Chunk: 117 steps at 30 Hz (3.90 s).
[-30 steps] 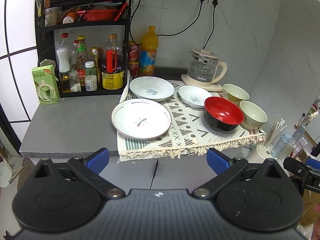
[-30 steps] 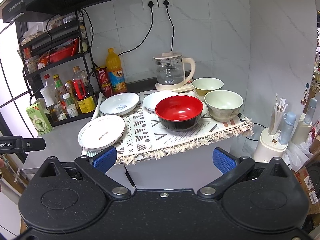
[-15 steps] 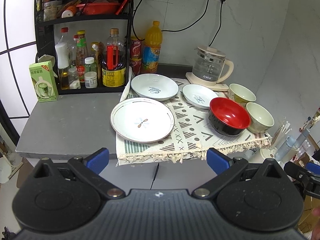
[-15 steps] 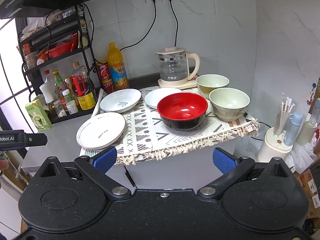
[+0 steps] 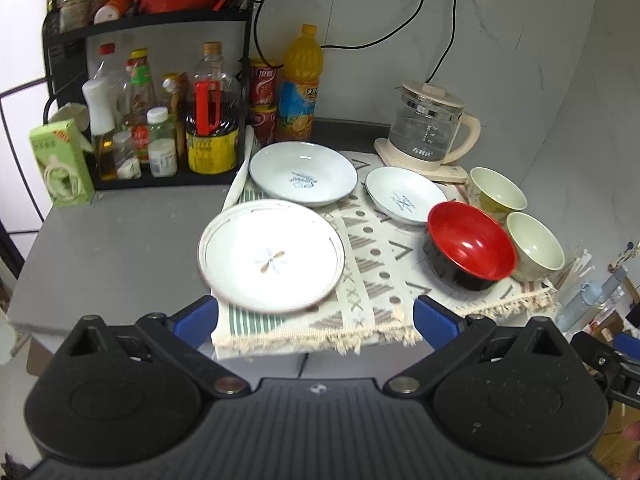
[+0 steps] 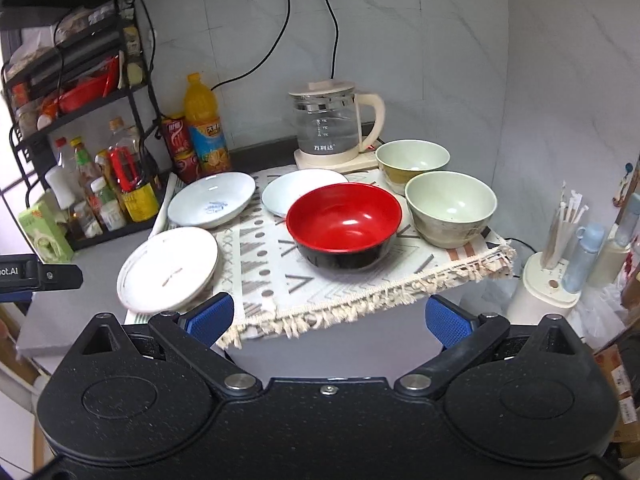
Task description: Organize plates and bowls
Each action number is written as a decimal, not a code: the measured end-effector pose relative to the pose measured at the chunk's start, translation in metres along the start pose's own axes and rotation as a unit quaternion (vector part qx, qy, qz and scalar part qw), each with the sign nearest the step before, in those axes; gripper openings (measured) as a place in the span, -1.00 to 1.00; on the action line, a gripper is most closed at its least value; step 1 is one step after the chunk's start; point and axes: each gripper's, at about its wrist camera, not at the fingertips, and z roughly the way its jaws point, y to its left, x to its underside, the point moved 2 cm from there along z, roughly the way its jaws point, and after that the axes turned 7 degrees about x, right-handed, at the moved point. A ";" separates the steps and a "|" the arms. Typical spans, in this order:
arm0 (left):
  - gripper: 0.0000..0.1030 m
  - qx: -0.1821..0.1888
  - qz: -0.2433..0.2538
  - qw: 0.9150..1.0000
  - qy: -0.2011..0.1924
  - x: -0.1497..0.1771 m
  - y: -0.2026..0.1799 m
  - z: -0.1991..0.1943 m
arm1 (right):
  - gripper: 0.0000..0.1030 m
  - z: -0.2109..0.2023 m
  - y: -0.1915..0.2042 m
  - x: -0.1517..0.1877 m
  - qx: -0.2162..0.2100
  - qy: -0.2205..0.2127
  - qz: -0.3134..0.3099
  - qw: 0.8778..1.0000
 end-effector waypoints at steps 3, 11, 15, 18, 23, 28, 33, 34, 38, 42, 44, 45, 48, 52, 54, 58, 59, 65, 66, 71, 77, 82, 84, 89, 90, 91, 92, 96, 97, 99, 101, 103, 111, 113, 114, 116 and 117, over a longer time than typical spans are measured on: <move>0.99 0.007 -0.004 1.000 0.004 -0.012 -0.001 0.014 | 1.00 0.012 0.001 -0.009 -0.004 0.000 -0.009 1.000; 0.98 0.011 -0.010 1.000 0.017 -0.042 0.005 0.057 | 1.00 0.058 -0.002 -0.030 0.001 0.039 0.010 0.999; 0.98 0.011 -0.006 1.000 0.023 -0.059 0.006 0.076 | 1.00 0.079 -0.002 -0.041 0.011 0.049 0.017 0.999; 0.97 0.017 0.004 1.000 0.026 -0.072 0.005 0.087 | 1.00 0.091 -0.001 -0.050 0.018 0.045 0.015 0.999; 0.97 0.019 0.018 0.999 0.038 -0.092 0.005 0.107 | 1.00 0.109 0.002 -0.062 0.026 0.046 0.020 0.998; 0.97 0.024 0.035 0.998 0.048 -0.106 0.003 0.123 | 1.00 0.124 0.001 -0.068 0.040 0.053 0.044 0.997; 0.97 0.026 0.038 0.997 0.060 -0.117 -0.005 0.136 | 1.00 0.133 -0.009 -0.072 0.063 0.061 0.077 0.993; 0.98 0.030 0.039 0.997 0.061 -0.119 -0.007 0.138 | 1.00 0.135 -0.011 -0.072 0.065 0.062 0.078 0.993; 0.97 0.038 0.045 0.996 0.073 -0.120 -0.021 0.151 | 1.00 0.144 -0.021 -0.072 0.082 0.075 0.082 0.990; 0.98 0.049 0.048 0.995 0.078 -0.123 -0.039 0.165 | 1.00 0.152 -0.034 -0.075 0.095 0.080 0.083 0.989; 0.97 0.051 0.051 0.994 0.083 -0.124 -0.050 0.173 | 1.00 0.156 -0.042 -0.077 0.099 0.079 0.082 0.989; 0.97 0.053 0.053 0.993 0.086 -0.125 -0.056 0.177 | 1.00 0.158 -0.047 -0.078 0.100 0.080 0.082 0.988; 0.97 0.063 0.054 0.991 0.100 -0.128 -0.076 0.190 | 0.99 0.166 -0.063 -0.082 0.099 0.086 0.079 0.988; 0.94 0.077 0.069 0.989 0.101 -0.130 -0.104 0.206 | 0.99 0.175 -0.083 -0.090 0.107 0.082 0.075 0.988; 0.94 0.084 0.073 0.988 0.105 -0.132 -0.119 0.215 | 0.99 0.183 -0.094 -0.093 0.111 0.086 0.071 0.988; 0.94 0.103 0.074 0.985 0.115 -0.133 -0.149 0.233 | 0.99 0.191 -0.115 -0.096 0.108 0.088 0.075 0.987; 0.94 0.107 0.078 0.984 0.117 -0.133 -0.157 0.237 | 0.99 0.192 -0.120 -0.096 0.109 0.087 0.073 0.988; 0.94 0.117 0.097 0.981 0.123 -0.131 -0.198 0.263 | 0.93 0.204 -0.152 -0.098 0.111 0.092 0.088 0.986; 0.94 0.121 0.100 0.980 0.124 -0.130 -0.204 0.267 | 0.93 0.207 -0.157 -0.098 0.108 0.091 0.093 0.986; 0.94 0.139 0.103 0.977 0.128 -0.126 -0.231 0.284 | 0.87 0.222 -0.177 -0.095 0.106 0.100 0.105 0.984; 0.78 0.140 0.111 0.974 0.142 -0.121 -0.257 0.307 | 0.49 0.239 -0.194 -0.094 0.098 0.120 0.109 0.982; 0.53 0.140 0.116 0.971 0.155 -0.117 -0.273 0.325 | 0.42 0.252 -0.202 -0.092 0.099 0.130 0.107 0.981; 0.43 0.139 0.115 0.970 0.164 -0.114 -0.278 0.334 | 0.42 0.257 -0.204 -0.091 0.097 0.132 0.104 0.981; 0.18 0.143 0.109 0.964 0.194 -0.105 -0.288 0.355 | 0.27 0.269 -0.211 -0.089 0.081 0.143 0.120 0.979; 0.18 0.141 0.109 0.964 0.198 -0.103 -0.290 0.358 | 0.24 0.270 -0.211 -0.089 0.081 0.146 0.121 0.978; 0.18 0.138 0.110 0.964 0.201 -0.101 -0.292 0.363 | 0.19 0.272 -0.212 -0.089 0.083 0.150 0.120 0.978; 0.12 0.138 0.109 0.963 0.206 -0.100 -0.294 0.367 | 0.14 0.274 -0.212 -0.089 0.084 0.152 0.118 0.978; -0.22 0.138 0.098 0.958 0.232 -0.096 -0.300 0.386 | -0.10 0.280 -0.215 -0.089 0.078 0.161 0.118 0.977; -0.32 0.136 0.094 0.957 0.240 -0.094 -0.301 0.391 | -0.12 0.282 -0.216 -0.089 0.078 0.162 0.119 0.976; -0.48 0.130 0.086 0.956 0.250 -0.091 -0.301 0.397 | -0.12 0.286 -0.218 -0.088 0.079 0.166 0.120 0.976; -0.58 0.127 0.080 0.955 0.257 -0.089 -0.302 0.401 | -0.12 0.289 -0.219 -0.087 0.079 0.172 0.121 0.974; -0.70 0.126 0.073 0.952 0.268 -0.085 -0.303 0.404 | -0.12 0.292 -0.219 -0.085 0.078 0.179 0.121 0.973; -0.79 0.127 0.069 0.954 0.262 -0.087 -0.303 0.400 | -0.65 0.301 -0.220 -0.080 0.052 0.206 0.126 0.969; -0.79 0.134 0.066 0.954 0.258 -0.089 -0.302 0.396 | -0.65 0.298 -0.221 -0.084 0.051 0.202 0.132 0.969; -0.79 0.136 0.066 0.955 0.254 -0.090 -0.303 0.392 | -0.65 0.296 -0.222 -0.086 0.052 0.198 0.132 0.970; -0.79 0.141 0.064 0.958 0.243 -0.094 -0.302 0.386 | -0.65 0.291 -0.222 -0.092 0.055 0.189 0.131 0.972; -0.79 0.142 0.063 0.959 0.238 -0.097 -0.302 0.383 | -0.65 0.288 -0.222 -0.096 0.055 0.185 0.131 0.972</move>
